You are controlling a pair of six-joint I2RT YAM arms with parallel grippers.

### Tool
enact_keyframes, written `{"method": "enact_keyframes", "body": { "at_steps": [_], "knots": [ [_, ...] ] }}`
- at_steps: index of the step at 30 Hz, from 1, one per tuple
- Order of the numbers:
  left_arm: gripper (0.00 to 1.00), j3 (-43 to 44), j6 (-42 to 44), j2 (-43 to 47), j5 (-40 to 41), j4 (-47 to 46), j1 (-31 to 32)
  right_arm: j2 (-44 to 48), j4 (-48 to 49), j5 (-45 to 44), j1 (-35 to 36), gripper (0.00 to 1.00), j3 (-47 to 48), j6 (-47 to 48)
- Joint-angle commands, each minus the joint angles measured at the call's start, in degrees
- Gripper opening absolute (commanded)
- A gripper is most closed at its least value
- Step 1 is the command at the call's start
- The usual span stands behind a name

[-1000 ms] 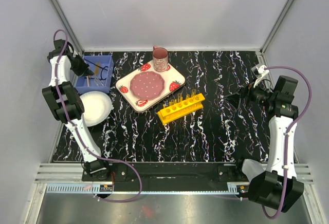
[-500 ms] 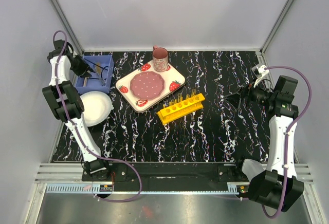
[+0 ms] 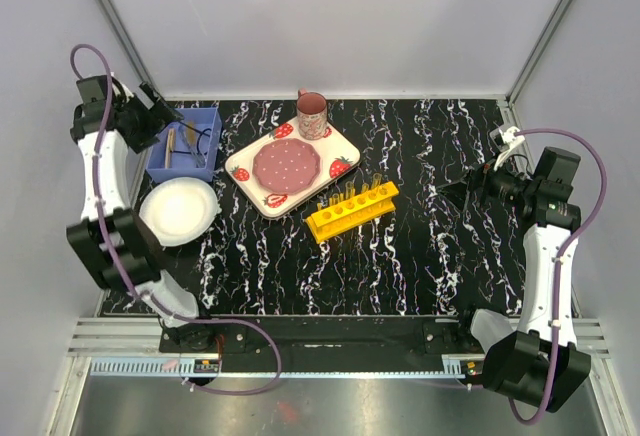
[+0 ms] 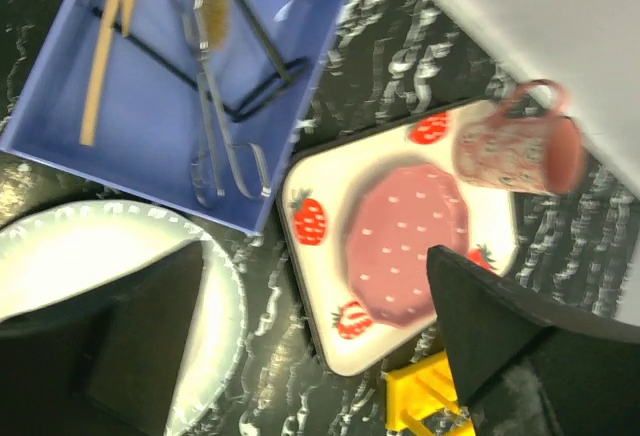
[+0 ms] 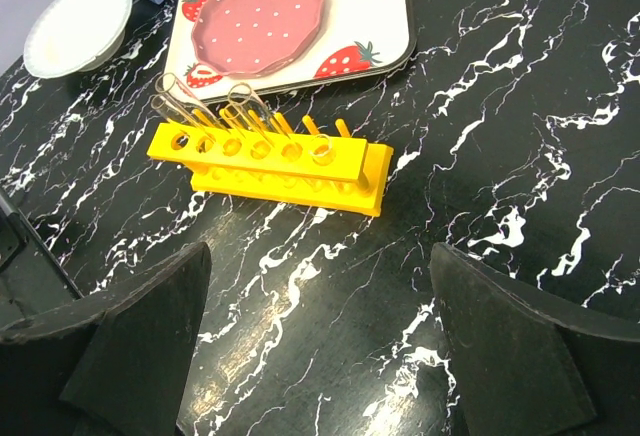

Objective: Organize the chemistry lab equipment

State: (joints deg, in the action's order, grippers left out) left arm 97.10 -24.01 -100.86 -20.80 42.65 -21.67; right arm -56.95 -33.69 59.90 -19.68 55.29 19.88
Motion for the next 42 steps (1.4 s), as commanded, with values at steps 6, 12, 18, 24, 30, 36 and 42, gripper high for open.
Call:
{"method": "enact_keyframes", "body": {
  "at_steps": [6, 12, 18, 24, 30, 36, 42],
  "knots": [
    [0.99, -21.23, -1.48, 27.63, -10.75, -16.46, 2.85, 0.17, -7.16, -2.77, -0.44, 0.98, 8.94, 4.98],
    [0.99, -26.25, 3.35, 39.67, -12.60, -13.57, 11.55, 0.87, -20.69, 1.00, -0.36, 1.00, 15.55, 16.04],
    [0.99, -32.31, 5.82, 52.05, -12.42, -10.84, 17.36, 0.26, -31.43, 2.77, -0.27, 1.00, 19.94, 20.04],
    [0.99, -36.89, 0.90, 62.53, -11.81, -11.71, 17.45, 1.13, -28.55, -4.78, -0.27, 1.00, 26.01, 5.75],
    [0.99, -36.28, 0.80, 68.42, -11.73, -10.40, 17.54, 4.12, -20.81, -15.06, -0.36, 1.00, 29.26, -11.57],
    [0.99, -33.73, 2.48, 69.31, -9.52, -6.44, 18.07, 8.60, -14.65, -29.74, -0.27, 1.00, 30.05, -21.89],
    [0.99, -32.15, 1.07, 69.13, -11.99, -6.09, 19.56, 10.72, -14.65, -36.16, -0.36, 1.00, 31.46, -21.29]
  ]
}}
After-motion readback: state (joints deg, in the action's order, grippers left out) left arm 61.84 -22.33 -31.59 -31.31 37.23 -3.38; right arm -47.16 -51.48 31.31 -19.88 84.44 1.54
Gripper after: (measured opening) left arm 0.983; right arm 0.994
